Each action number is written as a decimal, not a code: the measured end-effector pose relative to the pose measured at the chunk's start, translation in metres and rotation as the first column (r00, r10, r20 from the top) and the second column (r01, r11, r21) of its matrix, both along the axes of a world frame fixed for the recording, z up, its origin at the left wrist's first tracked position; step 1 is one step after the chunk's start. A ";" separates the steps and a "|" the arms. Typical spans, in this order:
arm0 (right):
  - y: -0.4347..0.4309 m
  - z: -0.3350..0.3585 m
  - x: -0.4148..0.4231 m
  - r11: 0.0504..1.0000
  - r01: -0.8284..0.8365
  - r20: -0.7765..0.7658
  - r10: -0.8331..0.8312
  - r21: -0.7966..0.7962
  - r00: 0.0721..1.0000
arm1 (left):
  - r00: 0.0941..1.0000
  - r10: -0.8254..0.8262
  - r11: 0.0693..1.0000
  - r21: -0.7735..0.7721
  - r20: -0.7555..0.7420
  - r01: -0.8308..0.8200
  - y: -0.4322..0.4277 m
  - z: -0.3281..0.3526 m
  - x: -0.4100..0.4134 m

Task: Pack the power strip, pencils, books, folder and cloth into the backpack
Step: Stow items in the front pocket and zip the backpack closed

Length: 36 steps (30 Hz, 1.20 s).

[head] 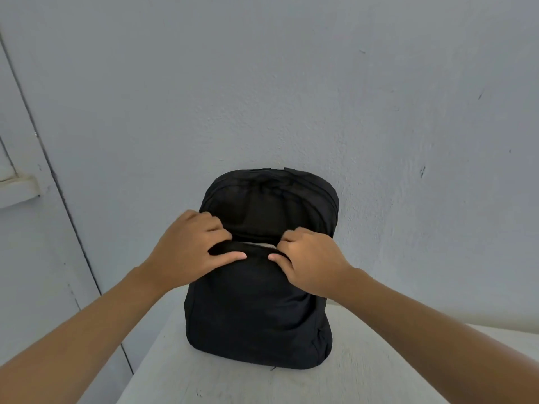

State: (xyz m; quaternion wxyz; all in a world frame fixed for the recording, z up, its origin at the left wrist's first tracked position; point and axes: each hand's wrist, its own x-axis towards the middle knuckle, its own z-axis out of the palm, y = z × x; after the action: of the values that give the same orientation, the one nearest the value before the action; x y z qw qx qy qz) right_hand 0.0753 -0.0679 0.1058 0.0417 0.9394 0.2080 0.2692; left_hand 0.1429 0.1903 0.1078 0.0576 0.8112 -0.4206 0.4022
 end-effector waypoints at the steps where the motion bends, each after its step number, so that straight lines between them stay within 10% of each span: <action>1: 0.003 -0.002 -0.002 0.999 -0.041 0.045 0.039 0.033 0.998 | 1.000 -0.010 0.999 -0.039 -0.007 0.010 0.007 -0.001 -0.002; 6: 0.026 -0.001 -0.001 0.981 -0.072 -0.129 0.096 0.180 0.987 | 0.972 0.039 0.969 -0.230 -0.231 -0.094 0.027 0.001 -0.010; 10: 0.041 0.015 0.009 0.996 0.034 -0.263 -0.009 0.087 0.965 | 0.713 -0.096 0.850 -0.430 -0.695 -0.304 0.030 0.000 -0.010; 13: 0.052 0.025 0.016 0.990 0.026 -0.225 0.005 0.137 0.974 | 0.602 0.014 0.879 -0.278 -0.799 -0.388 0.035 -0.003 -0.006; 22: 0.118 0.019 0.035 0.926 -0.231 -0.016 0.247 0.300 0.969 | 0.738 -0.214 0.864 -0.477 -0.640 -0.163 0.038 0.003 -0.002; 29: 0.115 0.017 0.050 0.794 -0.188 -0.019 0.243 0.578 0.970 | 0.617 -0.416 0.699 -0.669 -0.668 -0.254 0.032 0.010 0.009; 33: 0.115 0.026 0.044 0.772 -0.151 -0.062 0.239 0.618 0.969 | 0.444 -0.275 0.840 -0.437 -0.853 -0.321 0.022 0.006 0.018; 36: 0.110 0.031 0.042 0.795 -0.104 -0.109 0.208 0.598 0.972 | 0.501 -0.318 0.846 -0.480 -0.805 -0.234 0.016 0.006 0.019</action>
State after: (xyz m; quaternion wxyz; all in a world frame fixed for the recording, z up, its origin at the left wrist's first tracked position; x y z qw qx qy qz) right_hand 0.1171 0.0424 0.1372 -0.2911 0.9049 0.1941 0.2423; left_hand 0.1618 0.2066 0.1140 0.4917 0.8399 -0.2262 0.0403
